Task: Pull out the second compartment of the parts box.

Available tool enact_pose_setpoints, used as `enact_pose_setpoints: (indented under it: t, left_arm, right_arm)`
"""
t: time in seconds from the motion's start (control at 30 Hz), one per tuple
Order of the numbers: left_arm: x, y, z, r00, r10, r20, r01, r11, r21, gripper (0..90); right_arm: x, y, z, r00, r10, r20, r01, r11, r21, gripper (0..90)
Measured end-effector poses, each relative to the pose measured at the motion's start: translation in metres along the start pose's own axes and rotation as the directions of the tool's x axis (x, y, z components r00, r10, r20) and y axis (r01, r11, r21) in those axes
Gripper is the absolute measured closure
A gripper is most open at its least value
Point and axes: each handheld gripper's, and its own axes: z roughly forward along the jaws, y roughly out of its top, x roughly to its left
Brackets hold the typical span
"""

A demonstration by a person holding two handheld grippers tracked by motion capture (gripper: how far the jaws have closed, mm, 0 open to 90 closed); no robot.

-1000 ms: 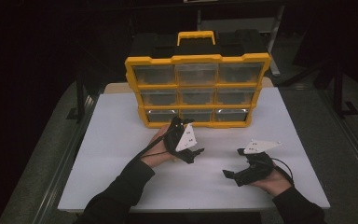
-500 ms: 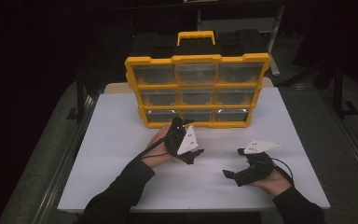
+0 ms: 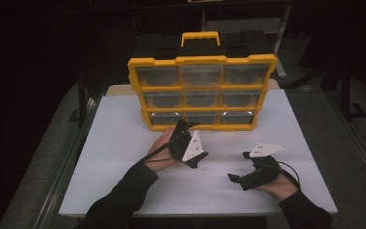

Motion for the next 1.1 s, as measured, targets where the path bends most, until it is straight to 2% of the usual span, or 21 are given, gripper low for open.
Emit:
enact_pose_setpoints:
  t: [0.37, 0.7, 1.1]
  left_arm:
    - [-0.003, 0.0, 0.0, 0.9982, 0.055, -0.023, -0.054, 0.9984, 0.015, 0.8]
    - [-0.007, 0.001, 0.0, 0.9921, 0.113, -0.055, -0.112, 0.9935, 0.018, 0.8]
    - [-0.012, 0.002, 0.0, 0.9708, 0.216, -0.105, -0.213, 0.9764, 0.037, 0.8]
  right_arm:
    - [0.0, 0.0, 0.0, 1.0, 0.0, 0.0, 0.0, 1.0, 0.0, 0.0]
    - [0.0, 0.0, 0.0, 1.0, -0.001, 0.0, 0.001, 1.0, 0.0, 0.0]
    - [0.0, 0.0, 0.0, 1.0, -0.001, 0.0, 0.001, 1.0, 0.0, 0.0]
